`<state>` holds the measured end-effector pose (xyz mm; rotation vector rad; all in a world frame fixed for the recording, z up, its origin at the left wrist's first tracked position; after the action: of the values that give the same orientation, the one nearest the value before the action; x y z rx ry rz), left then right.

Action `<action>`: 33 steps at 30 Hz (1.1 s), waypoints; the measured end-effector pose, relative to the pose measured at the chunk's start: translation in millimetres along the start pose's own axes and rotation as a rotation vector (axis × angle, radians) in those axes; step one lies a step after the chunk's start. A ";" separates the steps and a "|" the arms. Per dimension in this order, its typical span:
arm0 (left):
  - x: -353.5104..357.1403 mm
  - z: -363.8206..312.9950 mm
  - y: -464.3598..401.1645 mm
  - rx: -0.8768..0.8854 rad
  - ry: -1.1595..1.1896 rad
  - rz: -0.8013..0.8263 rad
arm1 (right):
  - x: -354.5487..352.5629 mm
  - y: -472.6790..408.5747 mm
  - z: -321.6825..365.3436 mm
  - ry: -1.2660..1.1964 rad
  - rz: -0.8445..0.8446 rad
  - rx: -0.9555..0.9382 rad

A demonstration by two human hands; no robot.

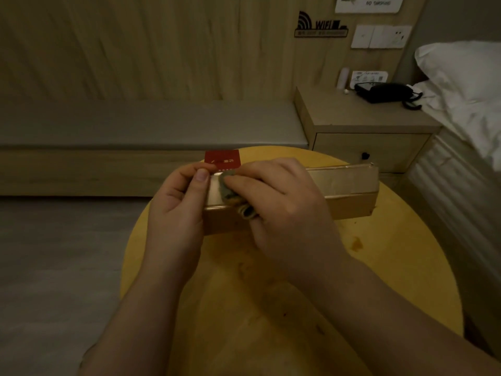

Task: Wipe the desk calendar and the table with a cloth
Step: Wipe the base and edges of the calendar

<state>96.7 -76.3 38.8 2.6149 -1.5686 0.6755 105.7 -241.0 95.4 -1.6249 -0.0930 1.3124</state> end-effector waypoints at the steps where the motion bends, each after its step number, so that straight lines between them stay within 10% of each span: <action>1: -0.3 -0.9 -0.1 0.002 -0.003 -0.011 | -3.4 3.0 -6.0 0.008 -0.003 0.012; 16: -9.6 -3.6 -5.0 0.016 -0.070 -0.065 | -50.9 51.4 -133.5 0.229 -0.071 0.252; 33: -3.8 -2.2 -4.9 0.037 -0.068 -0.056 | 0.1 47.0 -39.8 0.031 -0.085 0.079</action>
<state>98.5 -70.2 40.4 2.7256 -1.5068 0.6239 113.1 -289.3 57.9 -1.5575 -0.0891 1.2109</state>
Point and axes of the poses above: each hand's wrist, its own y-axis away from the middle knuckle, its own x-axis out of the palm, z = x × y, the point moved 4 cm from there along -y, towards the middle knuckle, and after that the axes turned 10 degrees about y, right-handed, at the moved point
